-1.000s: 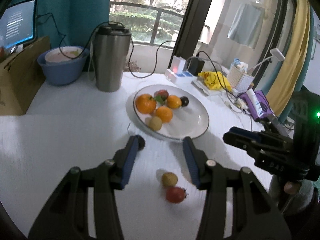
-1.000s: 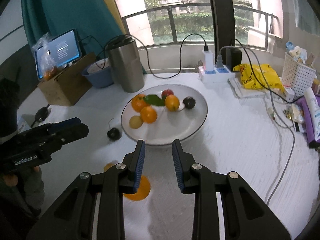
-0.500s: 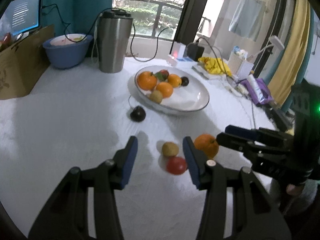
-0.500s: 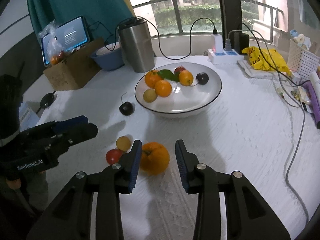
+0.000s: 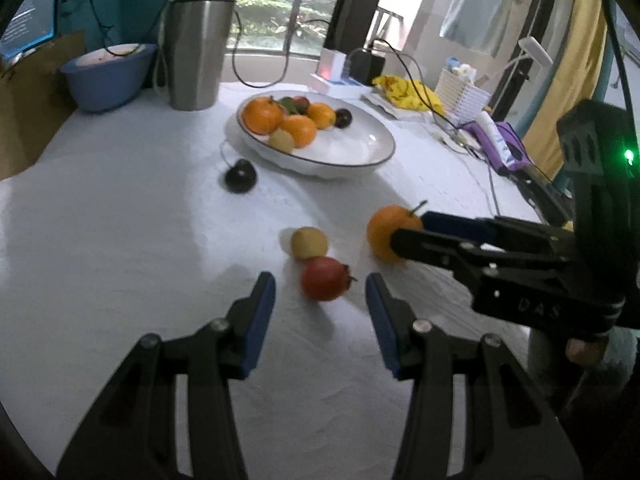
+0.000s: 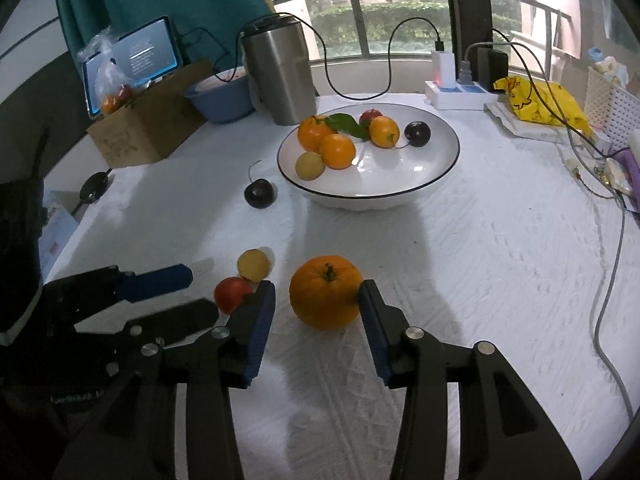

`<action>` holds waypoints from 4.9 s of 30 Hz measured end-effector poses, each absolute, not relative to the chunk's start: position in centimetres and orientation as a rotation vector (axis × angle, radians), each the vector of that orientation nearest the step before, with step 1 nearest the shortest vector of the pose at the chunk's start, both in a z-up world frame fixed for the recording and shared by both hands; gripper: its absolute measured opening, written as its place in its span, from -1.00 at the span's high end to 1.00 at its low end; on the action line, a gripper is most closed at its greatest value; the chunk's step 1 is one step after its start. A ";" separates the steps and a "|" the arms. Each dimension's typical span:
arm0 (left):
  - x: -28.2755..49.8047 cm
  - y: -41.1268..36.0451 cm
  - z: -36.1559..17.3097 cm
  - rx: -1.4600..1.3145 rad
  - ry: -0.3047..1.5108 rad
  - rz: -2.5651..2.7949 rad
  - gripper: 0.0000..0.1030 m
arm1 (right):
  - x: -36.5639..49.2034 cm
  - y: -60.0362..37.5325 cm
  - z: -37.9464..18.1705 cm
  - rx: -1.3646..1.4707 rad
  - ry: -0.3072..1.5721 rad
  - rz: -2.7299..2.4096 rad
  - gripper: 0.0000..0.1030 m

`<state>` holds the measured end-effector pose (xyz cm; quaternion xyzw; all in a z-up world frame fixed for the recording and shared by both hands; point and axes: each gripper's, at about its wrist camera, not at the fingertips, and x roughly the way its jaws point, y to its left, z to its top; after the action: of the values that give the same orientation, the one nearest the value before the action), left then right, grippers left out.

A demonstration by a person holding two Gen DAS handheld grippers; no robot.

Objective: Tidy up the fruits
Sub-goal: 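Grasp a second red tomato with the left tool while the right tool grasps an orange, then carry the tomato with the left tool while the right tool carries the orange to the plate, then open the left tool over the plate while the right tool releases the orange there, then move both open tools toward the small yellow fruit and the dark plum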

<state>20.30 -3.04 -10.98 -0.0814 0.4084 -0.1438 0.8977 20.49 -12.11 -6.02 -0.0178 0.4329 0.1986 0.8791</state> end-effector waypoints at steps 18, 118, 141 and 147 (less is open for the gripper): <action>21.5 -4.8 -11.9 -0.093 0.879 -0.347 0.45 | 21.7 -12.9 -7.3 -0.010 0.935 0.427 0.10; 35.2 -7.1 -9.8 -0.066 0.846 -0.353 0.39 | 33.6 -17.5 -4.8 0.001 0.812 0.314 0.05; 30.4 -5.6 -6.7 -0.054 0.761 -0.316 0.34 | 29.7 -15.4 -1.6 -0.019 0.757 0.335 0.05; 28.9 -4.8 -6.4 -0.070 0.746 -0.309 0.04 | 28.2 -14.7 -1.1 -0.026 0.751 0.334 0.05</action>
<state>28.88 -4.80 -6.38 -0.0339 0.3627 -0.1502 0.9191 28.22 -14.71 -1.06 -0.0124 0.3651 0.1625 0.9166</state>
